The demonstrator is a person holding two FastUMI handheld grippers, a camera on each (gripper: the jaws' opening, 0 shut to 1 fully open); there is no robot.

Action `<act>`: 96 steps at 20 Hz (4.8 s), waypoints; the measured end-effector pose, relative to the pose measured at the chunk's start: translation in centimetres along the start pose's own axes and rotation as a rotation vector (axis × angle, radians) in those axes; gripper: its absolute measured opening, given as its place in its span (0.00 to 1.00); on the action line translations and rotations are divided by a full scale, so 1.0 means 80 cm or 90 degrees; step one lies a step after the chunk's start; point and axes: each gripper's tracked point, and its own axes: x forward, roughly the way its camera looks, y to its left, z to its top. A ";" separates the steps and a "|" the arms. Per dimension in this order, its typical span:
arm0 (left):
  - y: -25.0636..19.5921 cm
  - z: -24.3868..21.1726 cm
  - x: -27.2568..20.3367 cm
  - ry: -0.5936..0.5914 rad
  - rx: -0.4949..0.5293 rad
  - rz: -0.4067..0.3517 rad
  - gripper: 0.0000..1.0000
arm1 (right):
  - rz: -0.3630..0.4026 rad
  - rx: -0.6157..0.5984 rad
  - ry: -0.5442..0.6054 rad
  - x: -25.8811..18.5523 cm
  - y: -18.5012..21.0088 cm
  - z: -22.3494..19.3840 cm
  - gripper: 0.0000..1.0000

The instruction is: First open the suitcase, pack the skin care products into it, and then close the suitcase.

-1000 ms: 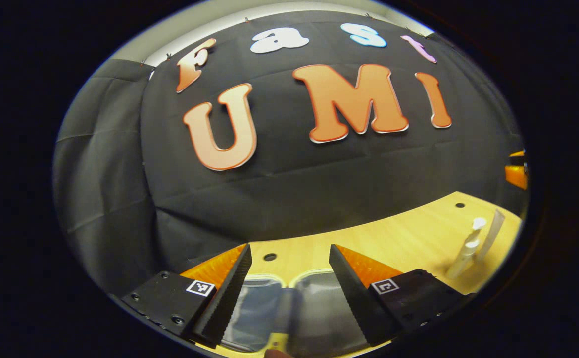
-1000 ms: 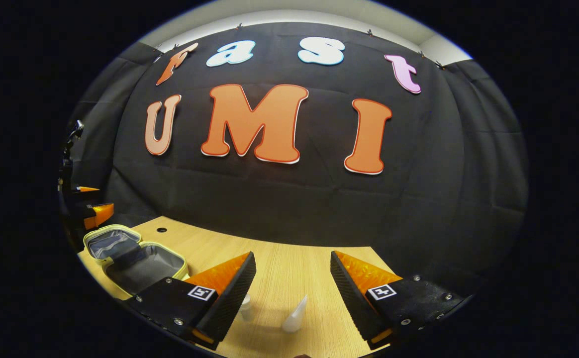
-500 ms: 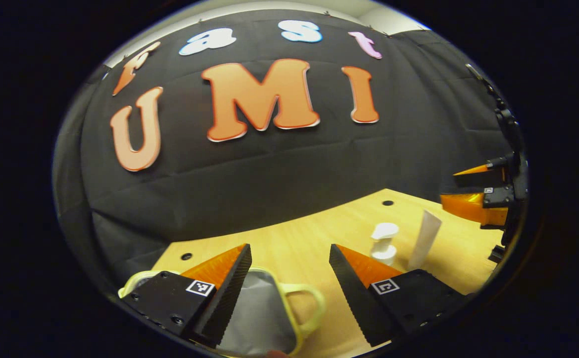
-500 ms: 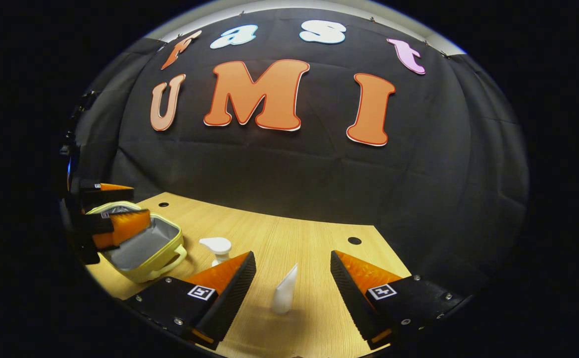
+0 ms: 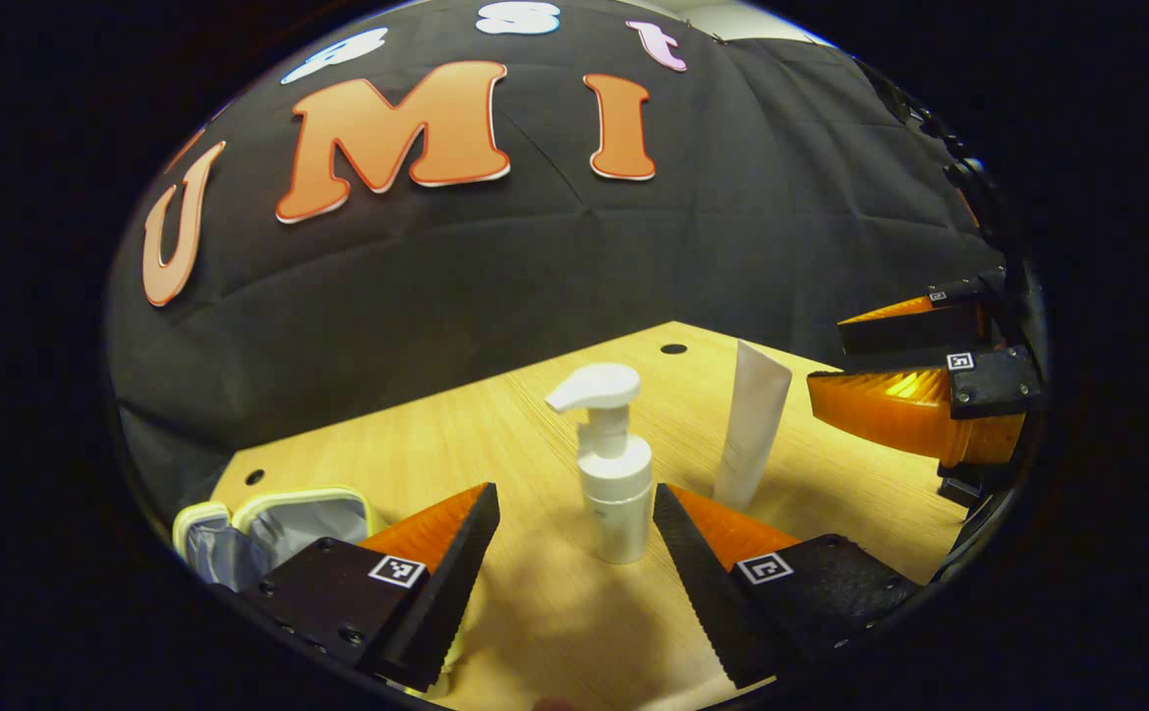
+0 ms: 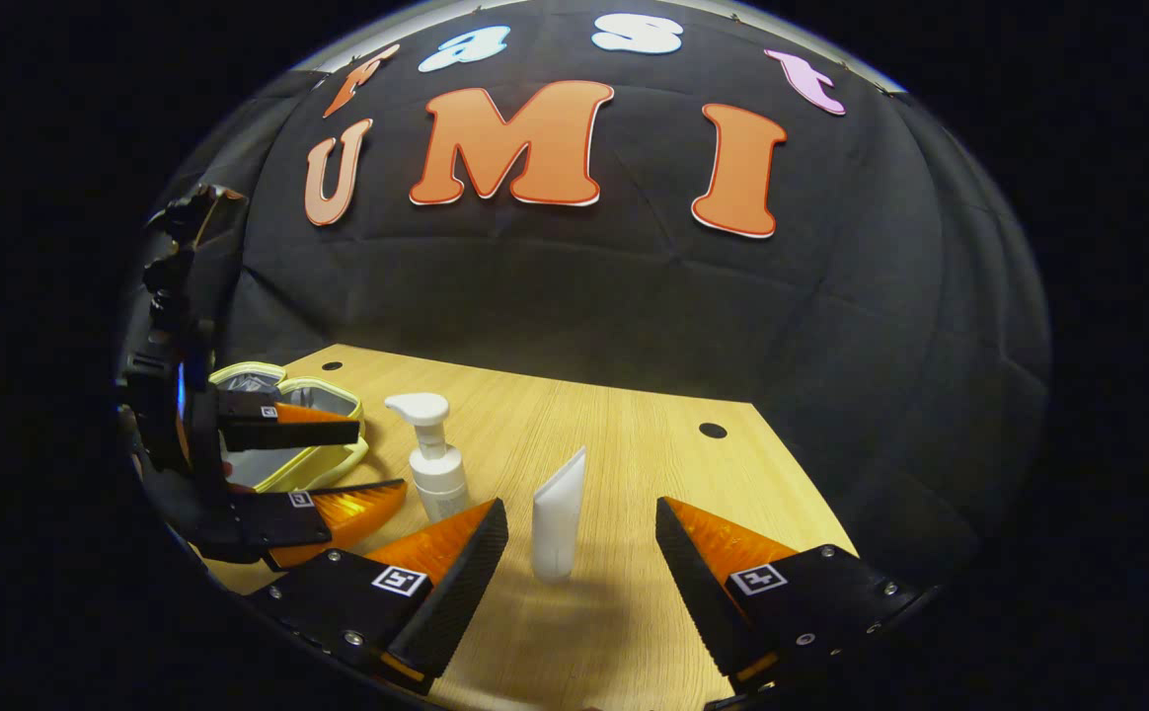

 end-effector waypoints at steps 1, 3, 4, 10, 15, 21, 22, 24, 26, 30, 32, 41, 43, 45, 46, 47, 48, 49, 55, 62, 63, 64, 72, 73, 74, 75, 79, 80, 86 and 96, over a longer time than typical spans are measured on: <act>-0.005 -0.007 0.011 0.008 -0.006 -0.005 0.99 | 0.003 0.002 0.006 0.005 -0.001 -0.007 0.96; -0.014 -0.020 0.030 0.026 -0.019 -0.009 0.99 | 0.012 -0.001 0.015 0.016 -0.002 -0.020 0.96; -0.017 -0.023 0.038 0.032 -0.026 -0.006 0.99 | 0.018 -0.003 0.019 0.023 -0.002 -0.026 0.96; -0.034 -0.051 0.092 0.062 -0.052 -0.013 0.96 | 0.059 0.001 0.067 0.064 0.007 -0.072 0.96; -0.032 -0.047 0.102 0.083 -0.084 -0.002 0.61 | 0.093 0.009 0.089 0.088 0.021 -0.092 0.96; -0.004 -0.005 0.063 0.067 -0.093 0.051 0.60 | 0.128 0.003 0.085 0.113 0.034 -0.100 0.85; 0.002 0.002 0.055 0.063 -0.092 0.060 0.60 | 0.131 0.001 0.088 0.116 0.035 -0.102 0.80; 0.014 0.013 0.034 0.063 -0.085 0.079 0.60 | 0.145 0.013 0.097 0.120 0.043 -0.104 0.69; 0.029 0.024 0.011 0.060 -0.086 0.102 0.60 | 0.148 0.001 0.098 0.116 0.046 -0.106 0.48; 0.068 0.046 -0.036 0.047 -0.089 0.154 0.60 | 0.163 -0.021 0.067 0.097 0.056 -0.072 0.49; 0.092 0.053 -0.057 0.035 -0.087 0.179 0.60 | 0.174 -0.005 0.052 0.088 0.064 -0.049 0.48; 0.180 0.061 -0.144 0.014 -0.103 0.257 0.60 | 0.190 0.015 -0.030 0.057 0.106 0.065 0.48; 0.201 0.063 -0.165 0.007 -0.099 0.267 0.59 | 0.199 0.017 -0.044 0.049 0.127 0.087 0.48; 0.227 0.070 -0.178 -0.002 -0.098 0.268 0.59 | 0.207 0.015 -0.060 0.041 0.149 0.110 0.48; 0.238 0.074 -0.183 -0.006 -0.097 0.268 0.60 | 0.212 0.014 -0.067 0.037 0.161 0.119 0.48; 0.249 0.078 -0.189 -0.012 -0.095 0.268 0.60 | 0.214 0.013 -0.071 0.034 0.172 0.128 0.48; 0.258 0.079 -0.195 -0.015 -0.093 0.269 0.59 | 0.217 0.014 -0.075 0.032 0.183 0.136 0.48; 0.267 0.081 -0.200 -0.019 -0.092 0.266 0.59 | 0.221 0.017 -0.079 0.029 0.193 0.145 0.48; 0.299 0.046 -0.201 0.016 -0.117 0.230 0.60 | 0.224 0.017 -0.078 0.029 0.247 0.157 0.48; 0.319 -0.082 -0.163 0.206 -0.194 0.165 0.60 | 0.224 0.008 -0.043 0.037 0.302 0.145 0.48; 0.321 -0.092 -0.158 0.226 -0.200 0.156 0.60 | 0.226 0.008 -0.039 0.038 0.311 0.142 0.48; 0.322 -0.103 -0.155 0.253 -0.206 0.151 0.60 | 0.228 0.010 -0.030 0.041 0.320 0.139 0.48; 0.322 -0.199 -0.137 0.442 -0.274 0.081 0.60 | 0.244 0.033 0.059 0.059 0.385 0.101 0.48; 0.319 -0.199 -0.135 0.448 -0.277 0.069 0.60 | 0.245 0.034 0.070 0.061 0.389 0.095 0.48; 0.319 -0.203 -0.132 0.459 -0.276 0.066 0.60 | 0.242 0.038 0.079 0.064 0.393 0.090 0.48; 0.317 -0.208 -0.128 0.470 -0.273 0.066 0.60 | 0.239 0.042 0.089 0.065 0.395 0.086 0.48; 0.309 -0.223 -0.107 0.486 -0.302 0.073 0.59 | 0.227 0.048 0.127 0.072 0.401 0.068 0.48; 0.307 -0.223 -0.106 0.482 -0.313 0.074 0.60 | 0.226 0.049 0.133 0.074 0.402 0.066 0.48; 0.325 -0.185 -0.124 0.391 -0.316 0.072 0.65 | 0.229 0.052 0.181 0.088 0.410 0.046 0.43; 0.486 -0.121 -0.243 0.249 -0.324 0.258 0.77 | 0.272 0.060 0.308 0.093 0.457 -0.021 0.48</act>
